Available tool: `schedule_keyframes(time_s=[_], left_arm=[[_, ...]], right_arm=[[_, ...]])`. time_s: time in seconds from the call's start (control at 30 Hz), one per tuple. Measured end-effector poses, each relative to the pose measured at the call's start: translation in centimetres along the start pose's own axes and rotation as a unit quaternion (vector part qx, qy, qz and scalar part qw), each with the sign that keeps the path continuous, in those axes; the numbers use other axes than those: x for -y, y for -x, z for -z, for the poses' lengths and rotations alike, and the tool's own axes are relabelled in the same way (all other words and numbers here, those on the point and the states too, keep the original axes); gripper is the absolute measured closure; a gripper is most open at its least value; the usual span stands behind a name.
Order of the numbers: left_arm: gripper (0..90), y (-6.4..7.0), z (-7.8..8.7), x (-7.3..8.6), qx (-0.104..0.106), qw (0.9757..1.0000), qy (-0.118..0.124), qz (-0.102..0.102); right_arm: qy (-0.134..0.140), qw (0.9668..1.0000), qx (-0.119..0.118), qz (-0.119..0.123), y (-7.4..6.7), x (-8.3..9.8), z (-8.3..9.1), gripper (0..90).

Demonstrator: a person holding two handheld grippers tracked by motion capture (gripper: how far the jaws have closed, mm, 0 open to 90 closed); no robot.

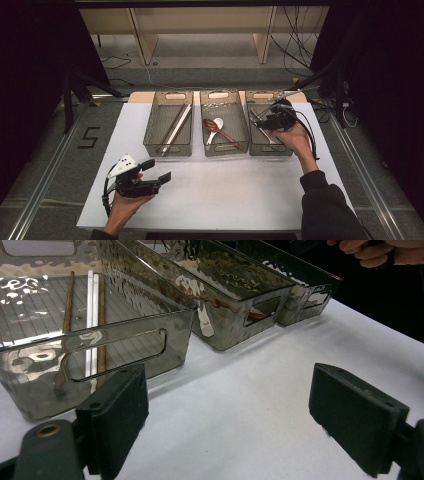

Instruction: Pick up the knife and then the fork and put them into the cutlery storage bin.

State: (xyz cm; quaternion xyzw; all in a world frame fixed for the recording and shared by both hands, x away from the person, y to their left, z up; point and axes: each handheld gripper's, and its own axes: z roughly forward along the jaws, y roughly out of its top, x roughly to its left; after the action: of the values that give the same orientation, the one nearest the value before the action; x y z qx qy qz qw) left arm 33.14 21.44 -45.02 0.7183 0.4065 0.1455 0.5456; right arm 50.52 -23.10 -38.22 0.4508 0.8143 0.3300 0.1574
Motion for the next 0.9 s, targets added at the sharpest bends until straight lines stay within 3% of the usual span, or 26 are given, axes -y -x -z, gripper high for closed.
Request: schedule_keyframes(time_s=[0.33, 0.9], left_arm=[[15.7, 0.0, -0.1, 0.0, 0.002, 1.0, -0.003, 0.003], [15.6, 0.1, -0.2, 0.0, 0.006, 1.0, -0.003, 0.005]], right_arm=[[0.053, 0.9976, -0.044, 0.007, -2.7, 1.1, 2.3, 36.3], [0.107, 0.9913, -0.074, 0.019, -6.4, 3.6, 4.6, 30.6]])
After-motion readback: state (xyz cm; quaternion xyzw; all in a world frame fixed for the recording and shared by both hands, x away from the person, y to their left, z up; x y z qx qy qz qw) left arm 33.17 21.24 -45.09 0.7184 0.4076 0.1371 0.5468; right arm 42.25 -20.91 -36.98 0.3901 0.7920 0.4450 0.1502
